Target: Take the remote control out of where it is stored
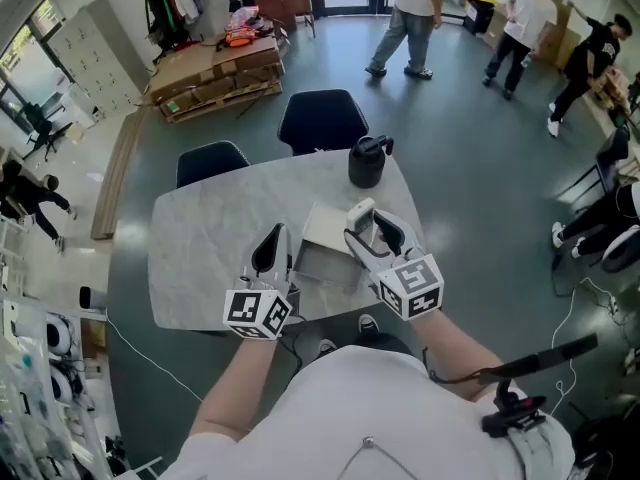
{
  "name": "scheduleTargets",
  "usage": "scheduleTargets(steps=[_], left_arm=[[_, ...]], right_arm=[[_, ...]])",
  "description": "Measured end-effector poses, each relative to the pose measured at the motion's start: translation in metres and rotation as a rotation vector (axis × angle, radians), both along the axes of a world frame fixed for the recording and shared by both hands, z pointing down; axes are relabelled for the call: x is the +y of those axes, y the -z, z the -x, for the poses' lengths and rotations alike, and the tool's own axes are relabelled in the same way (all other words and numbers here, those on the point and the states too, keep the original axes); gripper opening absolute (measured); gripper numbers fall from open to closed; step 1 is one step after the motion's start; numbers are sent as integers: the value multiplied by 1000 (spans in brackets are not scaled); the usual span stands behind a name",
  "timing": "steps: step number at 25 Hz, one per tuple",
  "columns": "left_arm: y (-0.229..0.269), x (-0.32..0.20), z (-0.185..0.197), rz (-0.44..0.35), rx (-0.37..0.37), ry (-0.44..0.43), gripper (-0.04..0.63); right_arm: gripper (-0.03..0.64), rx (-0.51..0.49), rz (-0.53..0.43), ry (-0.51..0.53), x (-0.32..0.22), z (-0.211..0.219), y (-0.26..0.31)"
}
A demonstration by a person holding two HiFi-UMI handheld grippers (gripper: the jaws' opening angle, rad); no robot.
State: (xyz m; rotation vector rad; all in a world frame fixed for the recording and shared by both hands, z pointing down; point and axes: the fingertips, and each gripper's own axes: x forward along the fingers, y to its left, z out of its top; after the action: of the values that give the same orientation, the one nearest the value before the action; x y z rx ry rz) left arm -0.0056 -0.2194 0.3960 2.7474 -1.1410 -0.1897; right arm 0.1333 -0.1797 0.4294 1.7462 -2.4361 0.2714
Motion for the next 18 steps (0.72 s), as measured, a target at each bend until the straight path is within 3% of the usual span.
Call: scheduleTargets(steps=[18], left_arm=[[-8, 21, -8, 14, -14, -4, 0]], right_arm=[[281, -12, -27, -41, 25, -13, 6]])
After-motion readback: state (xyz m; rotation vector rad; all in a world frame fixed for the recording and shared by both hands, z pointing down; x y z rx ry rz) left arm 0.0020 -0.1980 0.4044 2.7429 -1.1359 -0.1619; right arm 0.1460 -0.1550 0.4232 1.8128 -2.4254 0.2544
